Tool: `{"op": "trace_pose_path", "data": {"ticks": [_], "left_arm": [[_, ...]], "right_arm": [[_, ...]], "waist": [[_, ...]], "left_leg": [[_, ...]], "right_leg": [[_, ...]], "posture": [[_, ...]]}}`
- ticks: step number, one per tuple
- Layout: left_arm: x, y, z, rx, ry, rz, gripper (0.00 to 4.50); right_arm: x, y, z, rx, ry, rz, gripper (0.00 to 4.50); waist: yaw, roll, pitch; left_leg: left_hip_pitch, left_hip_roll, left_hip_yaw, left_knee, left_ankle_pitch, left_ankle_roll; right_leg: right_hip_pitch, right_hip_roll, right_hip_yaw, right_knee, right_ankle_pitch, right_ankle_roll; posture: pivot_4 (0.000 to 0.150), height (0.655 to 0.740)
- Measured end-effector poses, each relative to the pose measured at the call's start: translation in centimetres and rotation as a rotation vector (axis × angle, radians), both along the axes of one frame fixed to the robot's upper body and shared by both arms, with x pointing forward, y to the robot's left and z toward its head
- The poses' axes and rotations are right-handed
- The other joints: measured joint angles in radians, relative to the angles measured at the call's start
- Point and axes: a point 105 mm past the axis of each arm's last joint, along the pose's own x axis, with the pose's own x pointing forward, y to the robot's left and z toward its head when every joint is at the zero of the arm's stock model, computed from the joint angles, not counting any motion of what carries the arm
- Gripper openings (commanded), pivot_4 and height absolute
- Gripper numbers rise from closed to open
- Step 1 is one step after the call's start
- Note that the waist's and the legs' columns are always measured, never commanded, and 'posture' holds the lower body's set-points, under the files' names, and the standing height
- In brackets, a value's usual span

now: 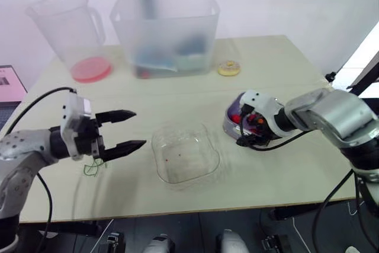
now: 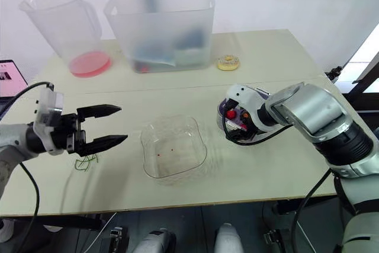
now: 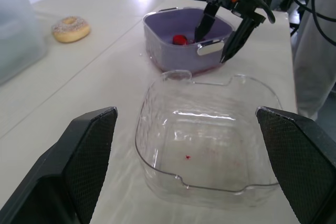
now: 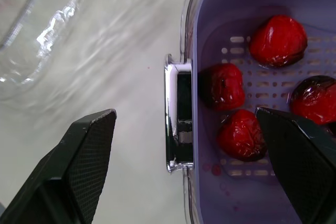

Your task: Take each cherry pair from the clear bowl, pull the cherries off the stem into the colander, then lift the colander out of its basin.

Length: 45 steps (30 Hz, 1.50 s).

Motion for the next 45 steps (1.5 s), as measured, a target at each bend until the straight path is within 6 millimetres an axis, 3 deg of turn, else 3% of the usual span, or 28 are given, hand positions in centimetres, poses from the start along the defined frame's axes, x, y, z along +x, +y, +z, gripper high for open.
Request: {"op": "trace_pose_path", "data": {"ticks": [2, 4, 12, 15, 18, 19, 34, 45], "left_arm": [[-0.2, -0.3, 0.2, -0.003, -0.009, -0.007, 4.5], [-0.2, -0.4, 0.3, -0.005, -0.006, -0.004, 4.5], [-0.3, -0.8, 0.5, -0.011, -0.012, 0.002, 4.5], [-0.2, -0.8, 0.8, -0.009, -0.022, 0.003, 4.5], [-0.1, -0.9, 1.0, -0.005, -0.025, 0.005, 4.5], [-0.1, -0.9, 1.1, -0.005, -0.027, 0.007, 4.5], [0.1, -1.3, 1.3, -0.018, -0.028, 0.001, 4.5], [0.9, -2.4, 0.9, -0.032, -0.013, -0.06, 4.5]], "right_arm": [[0.2, 0.0, -0.1, -0.004, -0.009, 0.003, 3.6], [0.3, 0.0, -0.2, -0.01, -0.009, 0.005, 2.69], [0.3, 0.1, -0.4, -0.015, 0.0, 0.012, 2.69], [0.3, 0.2, -0.5, -0.014, 0.0, 0.013, 1.8], [0.2, 0.6, -0.5, -0.004, 0.01, 0.019, 0.39], [0.2, 0.6, -0.5, 0.004, 0.011, 0.016, 0.23], [-0.3, 0.5, 0.6, -0.003, -0.023, 0.063, 0.24], [-1.3, -0.3, 4.4, -0.098, -0.158, 0.155, 0.24]], "waist": [[0.001, 0.0, 0.0], [0.001, 0.0, 0.0], [0.0, 0.0, 0.0], [0.0, 0.0, 0.0], [0.0, 0.0, 0.0], [0.0, 0.0, 0.0], [-0.001, 0.0, 0.0], [0.001, 0.0, 0.0]], "left_leg": [[0.0, 0.0, 0.0, 0.0, 0.0, 0.0], [0.0, 0.0, 0.0, 0.0, 0.0, 0.0], [0.0, 0.0, 0.0, 0.0, 0.0, 0.0], [0.0, 0.0, 0.0, 0.0, 0.0, 0.0], [0.0, 0.0, 0.0, 0.0, 0.0, 0.0], [0.0, 0.0, 0.0, 0.0, 0.0, 0.0], [0.0, 0.0, 0.0, 0.0, 0.0, 0.0], [-0.001, -0.001, 0.003, 0.0, 0.0, 0.0]], "right_leg": [[0.0, 0.0, 0.0, 0.0, 0.0, 0.0], [0.0, 0.0, 0.0, 0.0, 0.0, 0.0], [0.0, 0.0, 0.0, 0.0, 0.0, 0.0], [0.0, 0.0, 0.0, 0.0, 0.0, 0.0], [0.0, 0.0, 0.0, 0.0, 0.0, 0.0], [0.0, 0.0, 0.0, 0.0, 0.0, 0.0], [0.0, 0.0, 0.0, 0.0, 0.0, 0.0], [-0.001, 0.0, 0.0, 0.0, 0.0, 0.0]], "posture": [[0.15, 0.74], [0.15, 0.74], [0.15, 0.74], [0.15, 0.74], [0.15, 0.74], [0.15, 0.74], [0.15, 0.74], [0.15, 0.74]]}}
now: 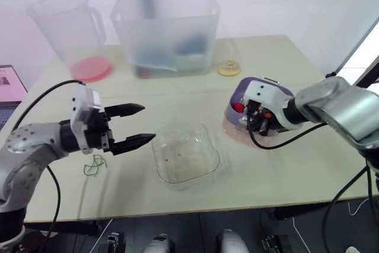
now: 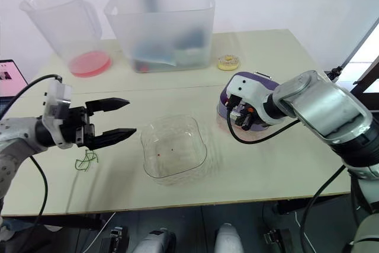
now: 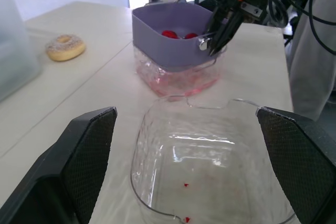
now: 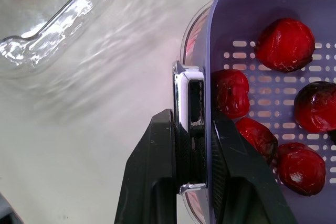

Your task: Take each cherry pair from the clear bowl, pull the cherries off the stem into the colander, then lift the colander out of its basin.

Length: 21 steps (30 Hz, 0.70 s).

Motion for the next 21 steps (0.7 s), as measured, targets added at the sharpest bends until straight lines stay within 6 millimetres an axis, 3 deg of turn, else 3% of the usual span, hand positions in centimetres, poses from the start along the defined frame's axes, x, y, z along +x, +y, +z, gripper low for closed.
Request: {"op": "trace_pose_path", "data": {"ticks": [4, 12, 17, 21], "left_arm": [[0.5, 0.0, -0.6, -0.003, 0.009, -0.001, 4.5], [0.9, -0.3, -0.7, -0.003, -0.001, -0.019, 4.5], [1.3, -0.3, -1.0, 0.0, 0.009, -0.025, 4.5], [1.7, -0.3, -0.8, 0.003, -0.007, -0.031, 4.5]], "right_arm": [[-0.2, -0.1, 1.7, -0.024, -0.052, 0.026, 0.24], [-0.7, 0.0, 2.1, -0.007, -0.041, 0.047, 0.24], [-1.4, 0.9, 3.4, 0.112, -0.028, 0.069, 0.24], [-1.2, 0.0, 2.7, 0.108, -0.016, 0.029, 0.24]], "waist": [[-0.001, 0.0, 0.0], [0.001, 0.0, 0.0], [0.0, 0.0, 0.0], [0.003, 0.0, 0.0]], "left_leg": [[0.0, 0.0, 0.0, 0.0, 0.0, 0.0], [0.0, 0.0, 0.0, 0.0, 0.0, 0.0], [0.0, 0.0, 0.0, 0.0, 0.0, 0.0], [0.0, 0.0, 0.0, 0.0, 0.0, 0.0]], "right_leg": [[0.0, 0.0, 0.0, 0.0, 0.0, 0.0], [0.0, 0.0, 0.0, 0.0, 0.0, 0.0], [0.0, 0.0, 0.0, 0.0, 0.0, 0.0], [0.0, 0.0, 0.0, 0.0, 0.0, 0.0]], "posture": [[0.15, 0.74], [0.15, 0.74], [0.15, 0.74], [0.15, 0.74]]}}
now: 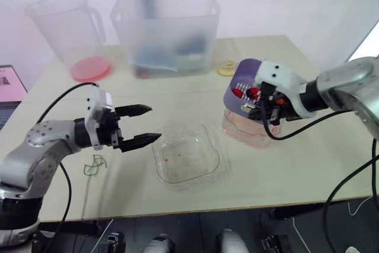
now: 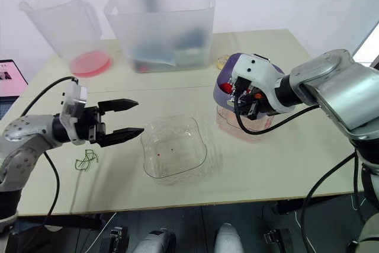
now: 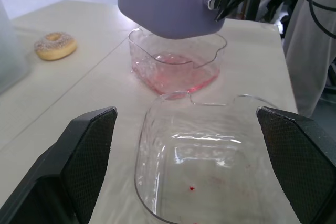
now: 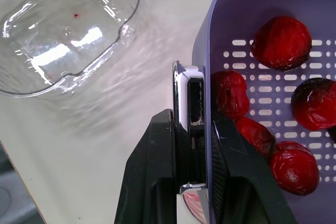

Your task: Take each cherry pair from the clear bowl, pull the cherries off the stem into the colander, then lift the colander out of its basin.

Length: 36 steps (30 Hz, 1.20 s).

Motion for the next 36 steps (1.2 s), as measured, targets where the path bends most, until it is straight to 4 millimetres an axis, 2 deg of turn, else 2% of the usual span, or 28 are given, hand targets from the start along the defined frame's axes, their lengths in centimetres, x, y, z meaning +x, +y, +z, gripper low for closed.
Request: {"op": "trace_pose_path", "data": {"ticks": [10, 16, 19, 25, 30, 34, 36], "left_arm": [[0.2, 0.0, 0.4, 0.005, -0.009, -0.015, 4.5], [0.7, 0.4, 0.4, 0.005, -0.005, 0.004, 4.5], [0.7, 0.3, 0.4, -0.003, -0.002, 0.004, 4.5], [0.7, 0.3, -0.2, -0.021, 0.021, 0.008, 4.5], [0.7, 0.7, 0.0, -0.058, 0.032, 0.035, 4.5], [0.9, 1.4, 0.1, -0.085, 0.037, 0.077, 4.5], [0.9, 1.9, 0.1, -0.098, 0.039, 0.108, 4.5]], "right_arm": [[0.1, -1.3, -0.7, 0.054, 0.022, -0.065, 0.24], [0.4, -0.6, -1.5, 0.1, 0.044, -0.058, 0.24], [0.8, -0.4, -1.2, 0.124, 0.032, -0.062, 0.24], [0.4, -0.4, -1.1, 0.119, 0.05, -0.043, 0.24], [0.6, -1.9, -0.6, 0.087, 0.023, -0.065, 0.24], [0.7, -1.1, -0.9, 0.074, 0.042, -0.005, 0.24], [1.5, -1.0, -0.3, 0.064, 0.018, 0.018, 0.24]], "waist": [[-0.002, 0.0, 0.0], [-0.003, 0.0, 0.0], [-0.004, 0.0, 0.0], [-0.002, 0.0, 0.0], [-0.002, 0.0, 0.0], [-0.007, 0.0, 0.0], [-0.007, 0.0, 0.0]], "left_leg": [[0.0, 0.0, 0.0, 0.0, 0.0, 0.0], [0.0, 0.0, 0.0, 0.0, 0.0, 0.0], [0.0, 0.0, 0.0, 0.0, 0.0, 0.0], [0.0, 0.0, 0.0, 0.0, 0.0, 0.0], [0.0, 0.0, 0.0, 0.0, 0.0, 0.0], [0.0, 0.001, 0.0, 0.0, 0.0, 0.0], [0.0, 0.001, 0.001, 0.0, 0.0, 0.0]], "right_leg": [[0.0, 0.0, 0.0, 0.0, 0.0, 0.0], [0.0, 0.0, 0.0, 0.0, 0.0, 0.0], [0.0, 0.0, 0.0, 0.0, 0.0, 0.0], [0.0, 0.0, 0.0, 0.0, 0.0, 0.0], [0.0, 0.0, 0.0, 0.0, 0.0, 0.0], [-0.001, 0.001, 0.0, 0.001, 0.0, 0.0], [-0.002, 0.0, 0.001, 0.001, 0.0, 0.0]], "posture": [[0.15, 0.74], [0.15, 0.74], [0.15, 0.74], [0.15, 0.74], [0.15, 0.74], [0.15, 0.74], [0.15, 0.74]]}}
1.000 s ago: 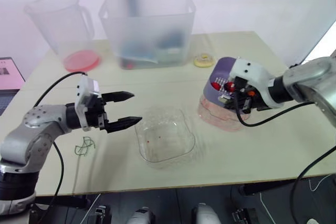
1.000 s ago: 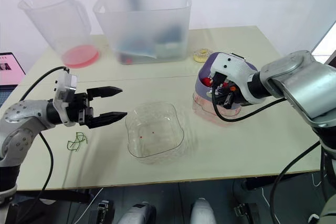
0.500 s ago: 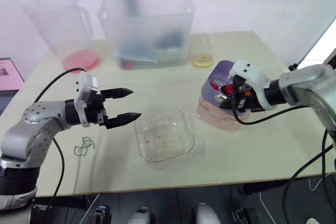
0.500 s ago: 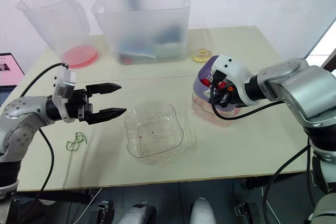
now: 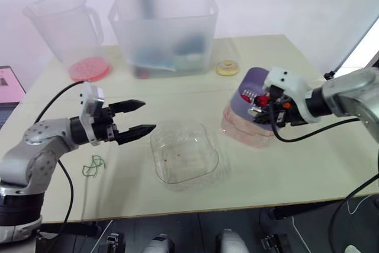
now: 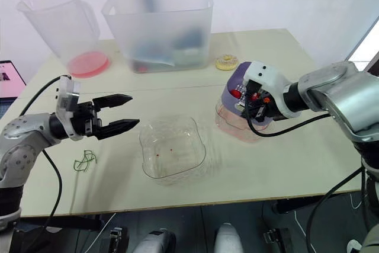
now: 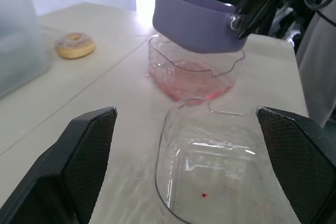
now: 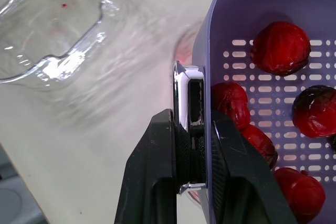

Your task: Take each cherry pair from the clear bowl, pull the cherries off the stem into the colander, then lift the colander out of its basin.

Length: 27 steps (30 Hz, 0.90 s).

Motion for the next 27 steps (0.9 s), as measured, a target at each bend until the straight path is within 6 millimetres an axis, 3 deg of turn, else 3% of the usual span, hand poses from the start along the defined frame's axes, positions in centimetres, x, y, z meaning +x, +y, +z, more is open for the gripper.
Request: {"op": "trace_pose_path", "data": {"ticks": [3, 6, 8, 11, 15, 20, 26, 27], "left_arm": [[0.1, 1.1, -0.5, -0.059, 0.009, 0.076, 4.5], [0.1, 1.5, -2.1, -0.121, 0.043, 0.144, 4.5], [-0.2, 1.6, -2.9, -0.134, 0.058, 0.176, 4.5], [-1.2, 1.4, -3.7, -0.134, 0.055, 0.217, 4.5], [-2.4, 1.8, -4.5, -0.109, 0.06, 0.265, 4.5], [-3.5, 2.9, -4.3, -0.092, 0.037, 0.347, 4.5], [-4.1, 2.9, -3.9, -0.081, 0.01, 0.376, 4.5], [-4.2, 2.9, -3.8, -0.081, 0.005, 0.382, 4.5]], "right_arm": [[2.2, 0.7, 1.9, -0.05, -0.082, 0.067, 0.24], [4.4, 3.8, 3.6, -0.1, -0.152, 0.222, 0.24], [5.4, 5.9, 3.6, -0.123, -0.165, 0.316, 0.24], [7.5, 8.8, 1.5, -0.187, -0.159, 0.434, 0.24], [8.8, 10.9, -1.7, -0.224, -0.101, 0.517, 0.24], [9.4, 12.0, -4.2, -0.275, -0.061, 0.582, 0.24], [9.2, 12.5, -6.7, -0.313, 0.007, 0.629, 0.24], [9.2, 12.5, -6.9, -0.313, 0.013, 0.63, 0.74]], "waist": [[-0.003, 0.0, 0.0], [-0.013, 0.0, 0.0], [-0.02, 0.0, -0.001], [-0.025, -0.001, -0.001], [-0.02, -0.001, -0.001], [-0.027, -0.001, -0.001], [-0.026, 0.0, -0.001], [-0.026, 0.0, -0.001]], "left_leg": [[0.0, 0.0, 0.001, 0.0, 0.0, 0.0], [0.0, 0.001, 0.001, -0.001, 0.0, 0.0], [-0.001, 0.001, -0.001, 0.0, 0.0, 0.0], [-0.002, 0.002, -0.003, 0.0, 0.0, 0.0], [-0.003, 0.001, -0.005, 0.0, 0.001, -0.001], [-0.003, 0.002, -0.005, -0.001, 0.001, -0.002], [-0.003, 0.001, -0.005, -0.001, 0.001, -0.002], [-0.003, 0.001, -0.005, -0.001, 0.001, -0.002]], "right_leg": [[-0.001, 0.0, 0.0, 0.0, 0.0, 0.0], [-0.002, 0.0, 0.001, 0.001, 0.0, 0.0], [-0.003, 0.0, 0.001, 0.001, 0.0, 0.0], [-0.004, 0.0, 0.001, 0.001, 0.0, 0.0], [-0.005, -0.001, 0.001, 0.002, 0.0, 0.0], [-0.006, 0.0, 0.001, 0.002, 0.0, -0.001], [-0.006, 0.0, 0.001, 0.004, 0.0, -0.001], [-0.006, 0.0, 0.001, 0.004, 0.0, -0.001]], "posture": [[0.15, 0.74], [0.15, 0.74], [0.15, 0.74], [0.15, 0.74], [0.15, 0.74], [0.15, 0.74], [0.15, 0.74], [0.15, 0.74]]}}
